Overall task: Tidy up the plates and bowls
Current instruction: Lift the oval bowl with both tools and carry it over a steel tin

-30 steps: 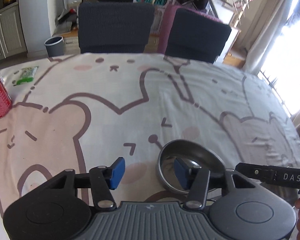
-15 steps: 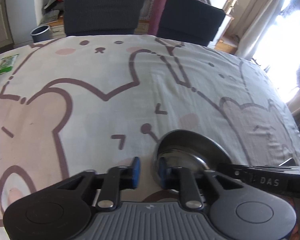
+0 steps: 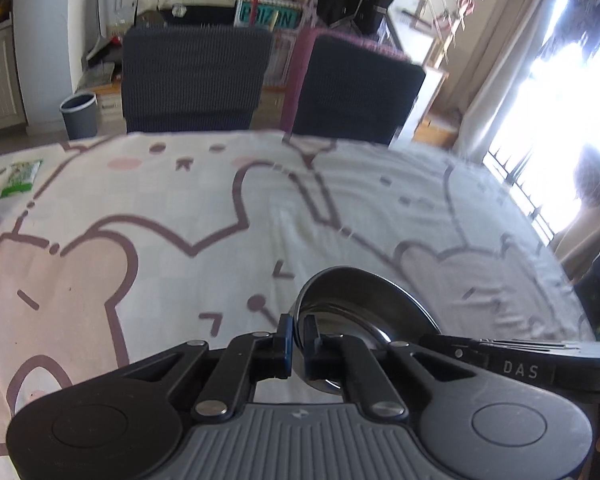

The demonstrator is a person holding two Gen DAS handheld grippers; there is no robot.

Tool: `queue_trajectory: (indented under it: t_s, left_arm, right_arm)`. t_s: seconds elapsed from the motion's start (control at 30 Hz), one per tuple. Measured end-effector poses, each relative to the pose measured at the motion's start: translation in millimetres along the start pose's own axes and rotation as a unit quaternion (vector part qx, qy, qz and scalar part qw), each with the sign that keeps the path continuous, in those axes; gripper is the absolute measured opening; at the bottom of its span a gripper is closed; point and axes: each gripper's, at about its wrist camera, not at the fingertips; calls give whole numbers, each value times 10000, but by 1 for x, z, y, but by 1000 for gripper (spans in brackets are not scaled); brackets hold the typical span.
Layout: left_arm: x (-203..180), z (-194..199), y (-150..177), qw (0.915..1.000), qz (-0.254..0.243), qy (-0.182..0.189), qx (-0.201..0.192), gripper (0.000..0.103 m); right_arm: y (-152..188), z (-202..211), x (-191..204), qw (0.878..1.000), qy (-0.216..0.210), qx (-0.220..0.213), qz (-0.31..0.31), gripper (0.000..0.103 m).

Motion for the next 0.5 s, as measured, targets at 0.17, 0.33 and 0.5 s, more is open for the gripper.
queue_trajectory:
  t_s: [0.17,0.33,0.5]
  left_arm:
    - [-23,24,0,9991,-18,227,-357,5]
    - [-55,38,4,9973,-126,468,-553,5]
    - [-87,39,12,9954,-216,738,-575,5]
  right_arm:
    - [1,37,-12,9992,-165,-372,-46,7]
    - [6,77,-32,9972,-174,-715,-147,7]
    - [17,111,-58,9954,-62,-914,-265,6]
Point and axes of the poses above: each gripper's, at about its wrist camera, not at the fingertips, and z roughly against the way its jaws point, x to its left, y to its underside, and after that the axes turned 1 degree about x, right-handed
